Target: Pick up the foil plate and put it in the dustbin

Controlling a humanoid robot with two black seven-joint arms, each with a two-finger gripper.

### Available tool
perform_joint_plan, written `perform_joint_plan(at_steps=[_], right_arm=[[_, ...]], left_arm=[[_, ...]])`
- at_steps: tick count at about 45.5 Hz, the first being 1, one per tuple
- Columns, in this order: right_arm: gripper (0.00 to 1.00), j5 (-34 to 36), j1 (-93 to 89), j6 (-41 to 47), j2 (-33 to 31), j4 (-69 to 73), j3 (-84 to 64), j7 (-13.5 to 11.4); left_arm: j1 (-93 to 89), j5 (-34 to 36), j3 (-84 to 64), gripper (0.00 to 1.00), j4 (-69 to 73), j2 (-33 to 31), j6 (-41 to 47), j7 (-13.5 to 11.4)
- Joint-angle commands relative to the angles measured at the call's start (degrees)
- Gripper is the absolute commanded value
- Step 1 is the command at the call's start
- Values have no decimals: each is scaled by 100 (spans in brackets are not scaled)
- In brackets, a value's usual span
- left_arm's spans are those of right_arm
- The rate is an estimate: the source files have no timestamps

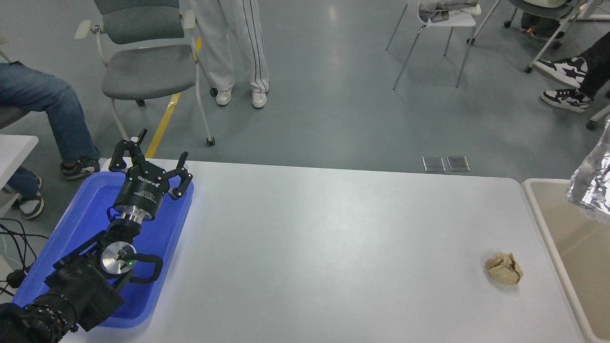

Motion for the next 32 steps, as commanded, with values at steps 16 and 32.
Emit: perform_joint_plan(at_steps=[16, 32], right_arm=[[0, -623, -820, 0, -1106, -814, 251, -2], [0, -562, -3051, 0, -1088, -1912, 2272, 7]], left_arm=[[0, -1, 0, 100, 0, 0, -3, 0], [0, -1, 0, 100, 0, 0, -3, 0]])
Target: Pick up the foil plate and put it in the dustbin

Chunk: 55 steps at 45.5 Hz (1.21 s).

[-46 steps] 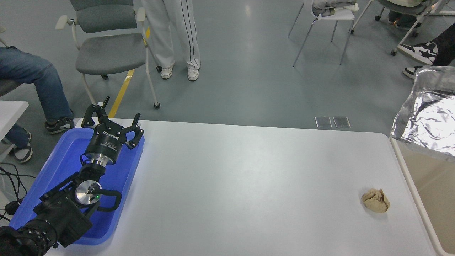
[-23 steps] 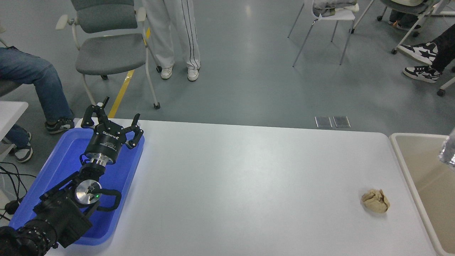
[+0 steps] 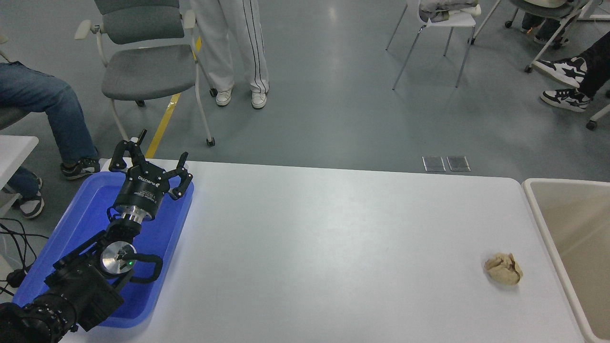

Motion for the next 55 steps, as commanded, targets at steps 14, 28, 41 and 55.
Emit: perform_joint_plan(at_steps=[14, 28, 41, 55], right_arm=[[0, -23, -3320, 0, 10, -1383, 2996, 2], [0, 135, -4594, -816, 133, -1392, 4050, 2], [0, 276, -5737, -3013, 423, -1409, 4825, 2], [0, 732, -6642, -4701, 1047, -1795, 5027, 2]], left_arm=[[0, 9, 0, 100, 0, 0, -4, 0], [0, 0, 0, 100, 0, 0, -4, 0], [0, 0, 0, 100, 0, 0, -4, 0], [0, 9, 0, 100, 0, 0, -4, 0]])
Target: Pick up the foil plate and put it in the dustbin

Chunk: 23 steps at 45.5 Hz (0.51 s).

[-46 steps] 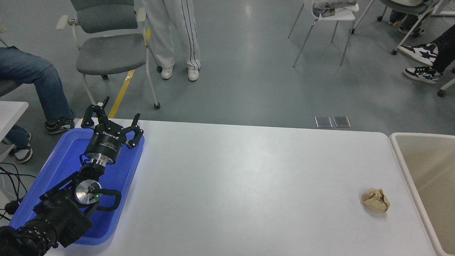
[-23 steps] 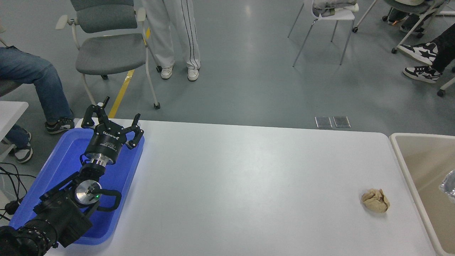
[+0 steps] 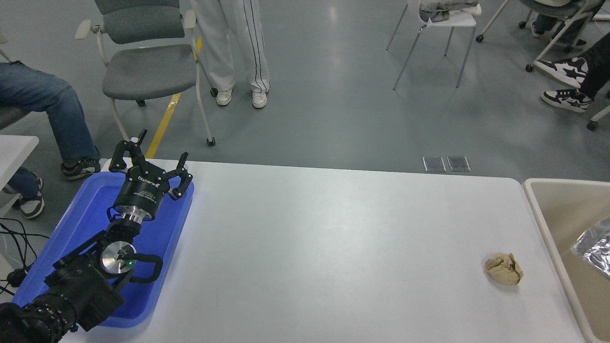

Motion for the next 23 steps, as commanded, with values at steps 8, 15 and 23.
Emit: perform_joint_plan(at_steps=[8, 15, 23], right_arm=[[0, 911, -1367, -1543, 966, -1012, 399, 0], [0, 955, -1780, -1569, 1475, -1856, 548, 0], [0, 1202, -2149, -1578, 1608, -2384, 1005, 0]], left_arm=[[0, -4, 0, 100, 0, 0, 0, 0], [0, -4, 0, 100, 0, 0, 0, 0], [0, -4, 0, 100, 0, 0, 0, 0]])
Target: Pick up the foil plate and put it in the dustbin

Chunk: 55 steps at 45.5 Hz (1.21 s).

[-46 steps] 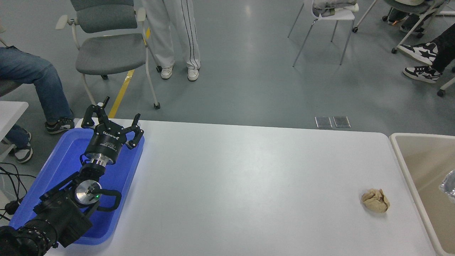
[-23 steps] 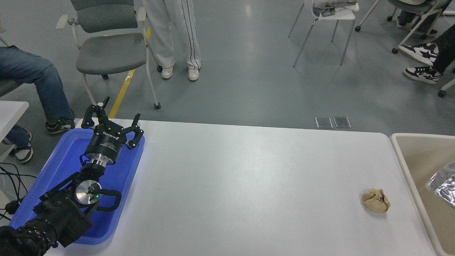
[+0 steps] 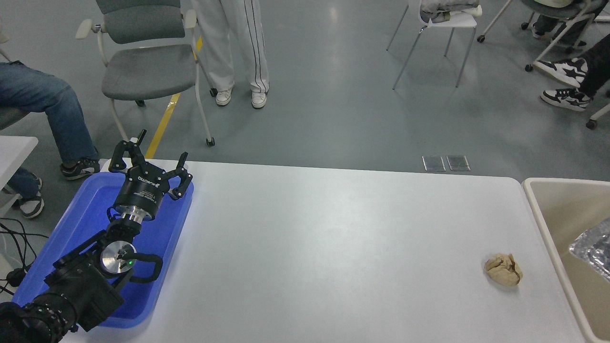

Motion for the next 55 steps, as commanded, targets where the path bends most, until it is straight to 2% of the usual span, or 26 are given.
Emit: perform_joint_plan(at_steps=[1, 25, 26, 30, 31, 34, 38, 55], right_arm=[[0, 322, -584, -157, 388, -835, 502, 0], [0, 331, -698, -553, 599, -931, 793, 0], [2, 331, -698, -570, 599, -931, 793, 0], [43, 331, -698, -780, 599, -940, 801, 0], [50, 331, -698, -842, 599, -940, 801, 0], [61, 331, -707, -992, 607, -931, 793, 0], [89, 331, -698, -1124, 607, -931, 801, 0], [93, 331, -681, -1141, 643, -931, 801, 0]], left_arm=[[0, -2, 0, 100, 0, 0, 0, 0], [9, -2, 0, 100, 0, 0, 0, 0], [0, 7, 0, 100, 0, 0, 0, 0], [0, -2, 0, 100, 0, 0, 0, 0], [0, -2, 0, 100, 0, 0, 0, 0], [0, 7, 0, 100, 0, 0, 0, 0], [0, 7, 0, 100, 0, 0, 0, 0], [0, 7, 0, 100, 0, 0, 0, 0]])
